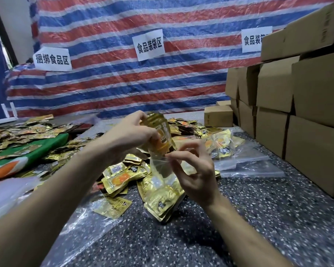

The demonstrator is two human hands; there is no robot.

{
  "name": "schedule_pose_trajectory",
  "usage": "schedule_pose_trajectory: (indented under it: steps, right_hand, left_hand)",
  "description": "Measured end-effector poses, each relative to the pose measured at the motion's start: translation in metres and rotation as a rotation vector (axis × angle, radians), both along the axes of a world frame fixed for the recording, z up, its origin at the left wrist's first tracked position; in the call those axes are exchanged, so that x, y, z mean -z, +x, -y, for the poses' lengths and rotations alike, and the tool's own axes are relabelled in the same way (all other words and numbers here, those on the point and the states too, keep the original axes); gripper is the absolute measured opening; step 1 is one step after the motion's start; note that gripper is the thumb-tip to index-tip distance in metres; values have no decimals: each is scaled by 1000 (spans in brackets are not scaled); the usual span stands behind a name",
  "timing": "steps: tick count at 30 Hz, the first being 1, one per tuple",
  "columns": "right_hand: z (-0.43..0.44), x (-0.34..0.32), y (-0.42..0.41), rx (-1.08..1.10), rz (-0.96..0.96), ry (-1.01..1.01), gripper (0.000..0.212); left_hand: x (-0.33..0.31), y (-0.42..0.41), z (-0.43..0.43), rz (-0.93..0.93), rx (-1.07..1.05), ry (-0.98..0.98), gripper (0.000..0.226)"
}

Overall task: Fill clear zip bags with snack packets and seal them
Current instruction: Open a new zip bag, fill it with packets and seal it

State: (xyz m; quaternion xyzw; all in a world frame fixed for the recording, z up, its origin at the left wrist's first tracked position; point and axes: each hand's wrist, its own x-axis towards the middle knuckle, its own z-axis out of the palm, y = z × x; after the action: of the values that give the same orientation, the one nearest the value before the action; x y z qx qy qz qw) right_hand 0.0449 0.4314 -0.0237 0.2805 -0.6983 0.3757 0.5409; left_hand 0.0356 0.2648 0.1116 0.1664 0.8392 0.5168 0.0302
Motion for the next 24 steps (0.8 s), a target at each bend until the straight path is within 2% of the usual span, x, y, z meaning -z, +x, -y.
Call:
schedule_pose_trajectory:
  steps: [4,9,11,14,17,21,24]
  right_hand:
    - [1,0,3,-12,2,-4,13]
    - [-3,-2,3,17,-8,-22,26]
    - [-4,-3,2,38,-13,-22,27]
    - [-3,-3,3,59,-24,-26,23]
    - [-4,-5,4,66,-19,-7,25]
    - [-11,-6,3,164,161,8,41]
    - [-17,-7,3,237,274,-4,33]
  left_hand:
    - [10,6,-5,-72,61,-62,37]
    - [11,4,-7,-268,-46,-139,49]
    - [7,4,-2,-252,-48,-140,46]
    - [-1,1,9,-181,3,-43,32]
    - [-4,-2,16,-256,14,-6,18]
    - [1,-3,20,-320,120,-15,17]
    - [5,-6,26,-329,183,-3,18]
